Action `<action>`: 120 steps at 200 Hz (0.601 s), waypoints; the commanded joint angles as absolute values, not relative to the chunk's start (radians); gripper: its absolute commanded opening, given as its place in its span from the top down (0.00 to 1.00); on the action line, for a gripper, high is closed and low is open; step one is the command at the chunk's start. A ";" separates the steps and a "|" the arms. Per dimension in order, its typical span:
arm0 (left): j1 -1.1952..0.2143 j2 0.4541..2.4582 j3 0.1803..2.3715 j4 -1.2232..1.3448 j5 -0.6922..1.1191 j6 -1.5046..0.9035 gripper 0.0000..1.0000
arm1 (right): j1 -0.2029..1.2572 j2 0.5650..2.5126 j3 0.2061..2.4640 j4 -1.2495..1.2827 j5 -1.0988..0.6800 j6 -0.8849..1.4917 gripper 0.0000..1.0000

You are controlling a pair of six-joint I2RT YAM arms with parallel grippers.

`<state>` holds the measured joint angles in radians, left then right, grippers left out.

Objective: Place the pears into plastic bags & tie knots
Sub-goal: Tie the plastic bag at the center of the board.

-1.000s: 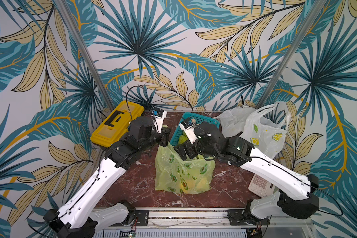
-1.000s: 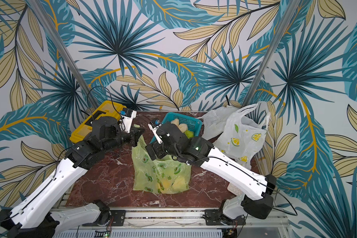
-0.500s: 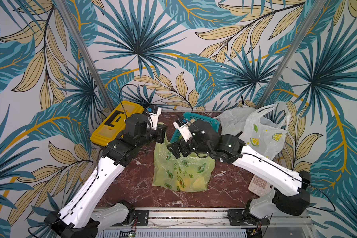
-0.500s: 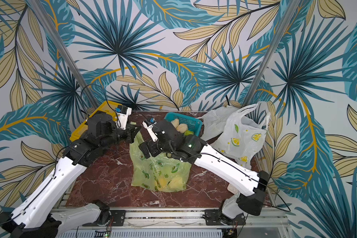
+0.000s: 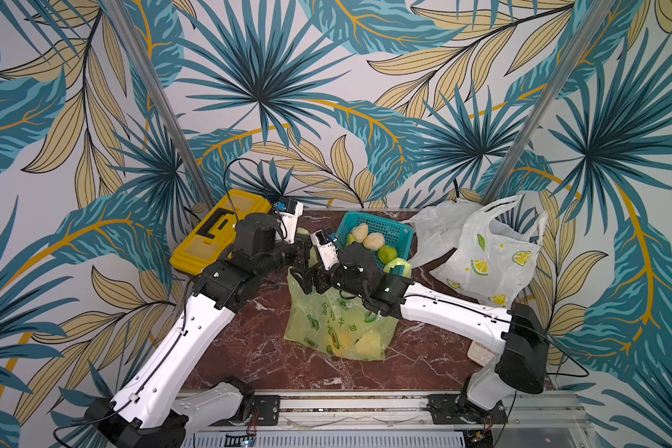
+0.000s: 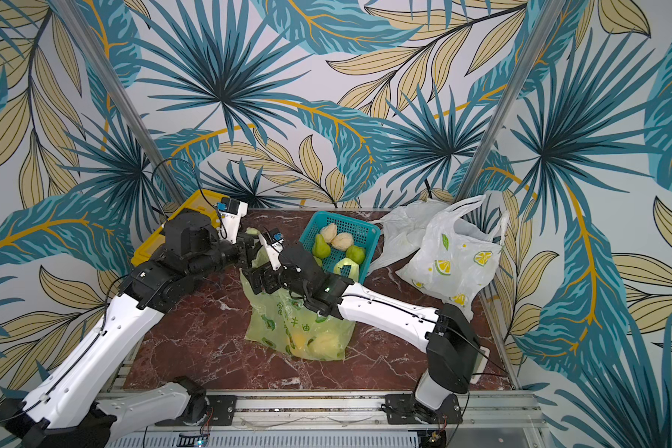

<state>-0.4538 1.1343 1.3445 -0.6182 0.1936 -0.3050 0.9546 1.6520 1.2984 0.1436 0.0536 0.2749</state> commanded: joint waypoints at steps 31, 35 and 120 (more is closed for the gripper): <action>-0.420 1.121 1.335 -0.580 0.301 -0.316 1.00 | 0.916 1.707 1.231 0.334 -0.130 0.293 0.36; -0.420 1.122 1.335 -0.581 0.310 -0.315 1.00 | 0.914 1.708 1.231 0.335 -0.133 0.294 0.40; -0.225 1.111 1.429 -0.561 0.648 -0.312 0.21 | 0.872 1.712 1.207 0.272 -0.280 0.281 0.77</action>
